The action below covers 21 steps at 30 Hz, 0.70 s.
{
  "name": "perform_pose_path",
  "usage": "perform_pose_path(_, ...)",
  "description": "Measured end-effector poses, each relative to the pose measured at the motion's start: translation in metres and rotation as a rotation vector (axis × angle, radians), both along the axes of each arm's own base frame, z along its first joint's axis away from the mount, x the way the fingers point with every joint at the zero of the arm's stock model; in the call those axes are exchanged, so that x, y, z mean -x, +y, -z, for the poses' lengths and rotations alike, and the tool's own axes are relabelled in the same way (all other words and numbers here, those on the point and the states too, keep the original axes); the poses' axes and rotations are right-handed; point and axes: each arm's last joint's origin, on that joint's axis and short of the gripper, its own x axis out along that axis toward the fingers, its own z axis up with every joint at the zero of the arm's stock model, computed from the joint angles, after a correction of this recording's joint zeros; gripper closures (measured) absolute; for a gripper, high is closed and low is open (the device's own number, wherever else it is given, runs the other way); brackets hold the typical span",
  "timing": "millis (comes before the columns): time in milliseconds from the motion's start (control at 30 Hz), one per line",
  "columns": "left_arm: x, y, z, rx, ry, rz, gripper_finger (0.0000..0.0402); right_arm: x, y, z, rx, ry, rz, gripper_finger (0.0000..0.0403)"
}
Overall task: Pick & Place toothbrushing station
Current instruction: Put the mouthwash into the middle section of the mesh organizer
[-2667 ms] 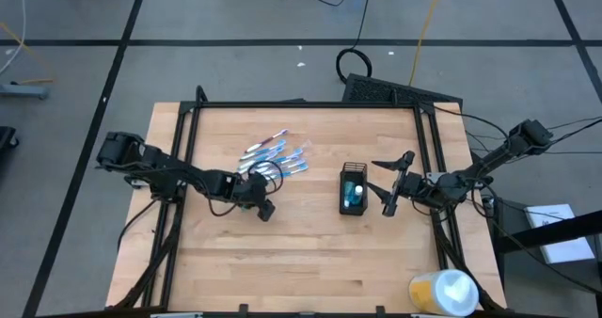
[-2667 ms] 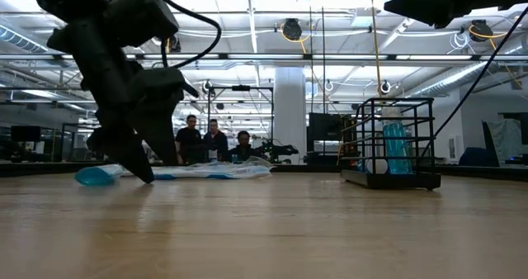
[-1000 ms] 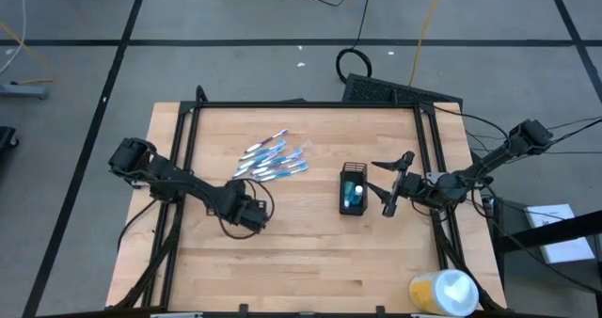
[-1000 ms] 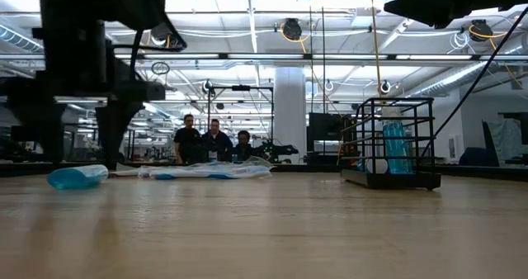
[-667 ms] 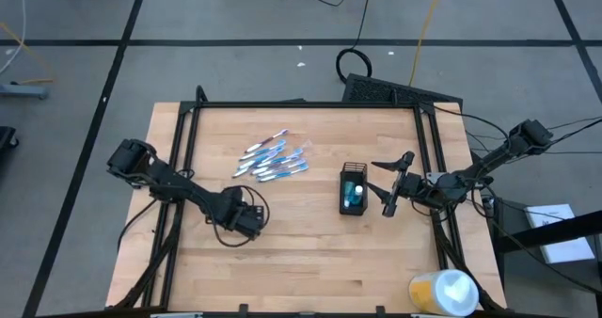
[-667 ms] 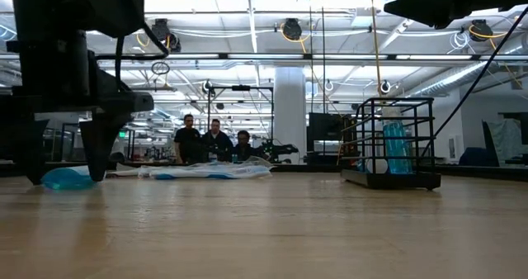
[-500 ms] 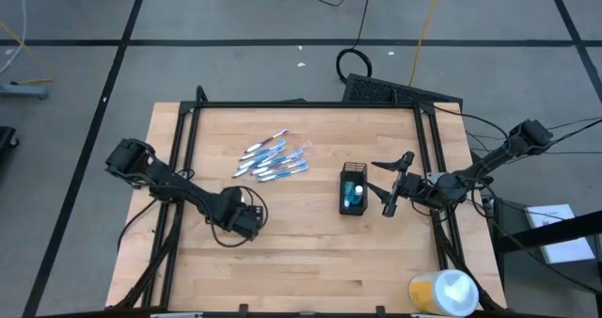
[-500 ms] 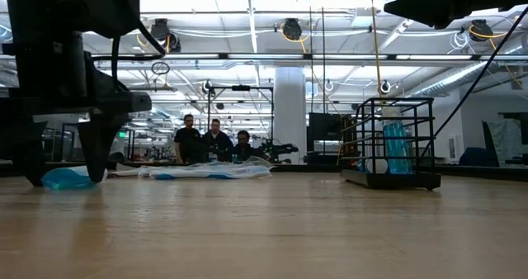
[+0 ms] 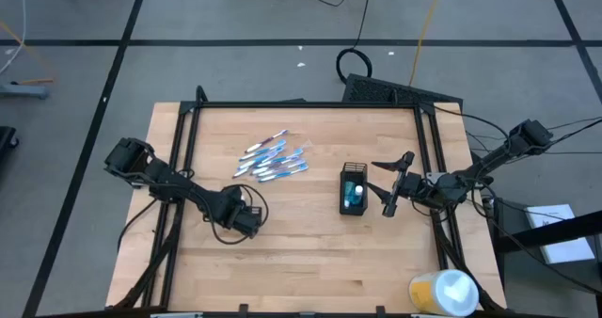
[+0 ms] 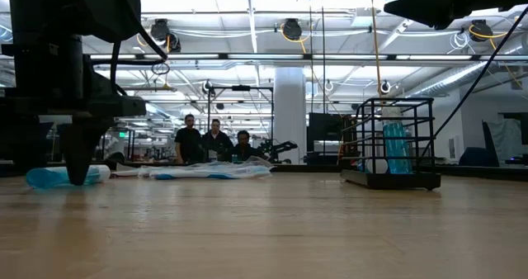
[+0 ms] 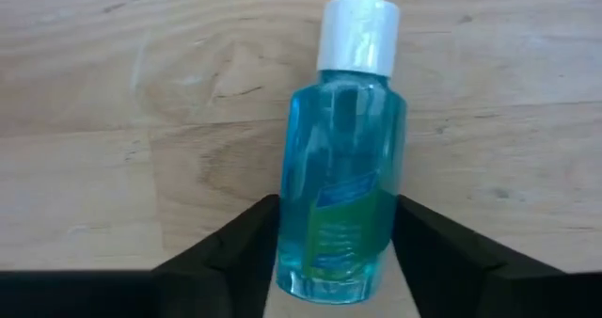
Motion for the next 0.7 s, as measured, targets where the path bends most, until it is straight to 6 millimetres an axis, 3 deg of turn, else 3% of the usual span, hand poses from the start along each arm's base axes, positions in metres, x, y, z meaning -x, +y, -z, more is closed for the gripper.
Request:
perform_pose_path(200, -0.0001, 0.0005, -0.0002, -0.038, 0.005, 0.088, 0.0224, 0.0, 0.0, 0.0, 0.0, 0.0, 0.0, 0.0138)
perform_pose_path(533, -0.0016, 0.002, -0.0003, -0.101, 0.0, 0.207, 0.017, 0.0, 0.0, 0.0, 0.0, 0.0, 0.0, 0.0138)
perform_pose_path(700, -0.0015, 0.0034, 0.0002, -0.132, 0.001, 0.221, 0.0196, 0.0, 0.0, 0.0, 0.0, 0.0, 0.0, 0.0138)
